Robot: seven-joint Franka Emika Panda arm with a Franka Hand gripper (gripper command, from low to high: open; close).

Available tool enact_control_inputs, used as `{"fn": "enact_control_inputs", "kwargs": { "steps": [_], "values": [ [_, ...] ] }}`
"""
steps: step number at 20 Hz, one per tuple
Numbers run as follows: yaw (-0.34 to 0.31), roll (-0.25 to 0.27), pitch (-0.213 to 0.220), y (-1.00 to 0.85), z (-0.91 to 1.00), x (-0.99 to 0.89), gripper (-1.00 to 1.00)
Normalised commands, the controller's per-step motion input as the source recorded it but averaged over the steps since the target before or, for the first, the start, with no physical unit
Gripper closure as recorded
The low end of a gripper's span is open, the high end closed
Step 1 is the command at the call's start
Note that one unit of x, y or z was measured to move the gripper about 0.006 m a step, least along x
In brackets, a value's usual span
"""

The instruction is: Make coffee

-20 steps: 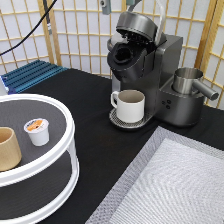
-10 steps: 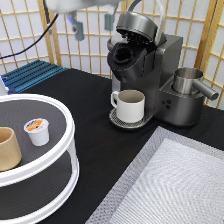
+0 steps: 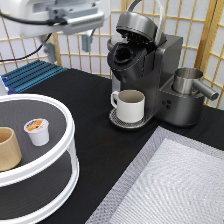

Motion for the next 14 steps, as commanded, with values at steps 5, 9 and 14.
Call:
{"fn": "enact_control_inputs", "kwargs": {
  "steps": [5,9,14],
  "values": [
    [-0.236,-0.023,-0.158,-0.39,-0.27,-0.22,-1.00],
    [-0.277,-0.009,-0.145,-0.29,-0.26,-0.12,-1.00],
    [-0.324,-0.014,-0.060,-0.17,-0.26,-0.09,-1.00]
  ]
}}
